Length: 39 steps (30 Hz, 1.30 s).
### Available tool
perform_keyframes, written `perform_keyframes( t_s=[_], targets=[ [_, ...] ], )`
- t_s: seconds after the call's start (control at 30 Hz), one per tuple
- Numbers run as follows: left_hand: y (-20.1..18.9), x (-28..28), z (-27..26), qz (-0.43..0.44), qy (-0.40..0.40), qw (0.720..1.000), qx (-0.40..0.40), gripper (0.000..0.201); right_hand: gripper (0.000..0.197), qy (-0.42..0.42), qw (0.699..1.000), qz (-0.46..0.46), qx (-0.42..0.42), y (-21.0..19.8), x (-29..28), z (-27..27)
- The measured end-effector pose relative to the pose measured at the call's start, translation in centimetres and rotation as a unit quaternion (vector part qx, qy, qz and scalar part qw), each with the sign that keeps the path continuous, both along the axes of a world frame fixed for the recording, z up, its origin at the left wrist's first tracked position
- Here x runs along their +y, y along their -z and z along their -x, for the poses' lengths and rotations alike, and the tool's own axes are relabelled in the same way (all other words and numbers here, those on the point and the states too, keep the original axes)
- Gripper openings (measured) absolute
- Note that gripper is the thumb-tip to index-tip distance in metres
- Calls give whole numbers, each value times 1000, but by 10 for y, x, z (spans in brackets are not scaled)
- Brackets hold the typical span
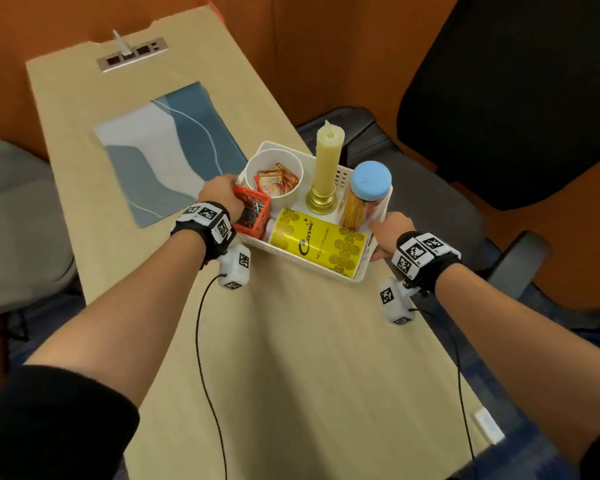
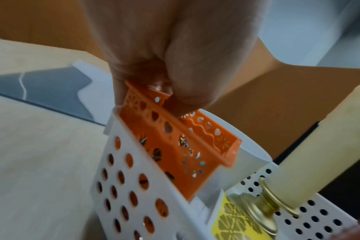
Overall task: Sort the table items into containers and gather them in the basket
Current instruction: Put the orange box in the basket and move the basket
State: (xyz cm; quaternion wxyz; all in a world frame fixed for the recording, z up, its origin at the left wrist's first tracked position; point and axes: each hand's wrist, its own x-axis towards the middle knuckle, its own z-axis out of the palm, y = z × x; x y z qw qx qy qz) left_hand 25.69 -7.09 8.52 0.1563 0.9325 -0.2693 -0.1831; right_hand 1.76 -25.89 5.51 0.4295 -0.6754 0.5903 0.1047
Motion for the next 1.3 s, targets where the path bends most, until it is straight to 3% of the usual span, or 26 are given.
perform_keyframes(
  t_s=[0.3,0.4,0.47,0.53,0.6,0.67,0.87,1.07,1.23,1.3],
  targets=[
    [-28,53,-122,4,-144,989,-17,42,27,-109,989,53,-80,-24,-10,-182],
    [-24,72,-156,5,-173,985,-20,35,27,-155,983,61,-80,-22,-13,-239],
    [-18,84,-173,6,-196,981,-15,32,13,-185,978,48,-81,-20,-14,-277],
    [-9,93,-187,15,-229,973,-2,29,23,-206,976,46,-47,-15,-16,-311],
    [1,99,-196,31,-260,965,9,26,10,-231,968,58,-72,-9,-16,-339],
    [12,103,-204,47,-282,958,18,27,29,-247,962,67,-91,0,-19,-358],
    [40,111,-210,76,-342,936,36,28,44,-276,949,129,-81,10,2,-384],
    [44,114,-200,111,-362,925,35,31,57,-321,930,148,-104,17,8,-371],
    [18,113,-182,93,-312,943,76,53,64,-364,919,106,-104,-22,13,-350],
    [-8,113,-180,114,-278,952,60,60,66,-363,910,123,-157,-58,11,-343]
  ],
)
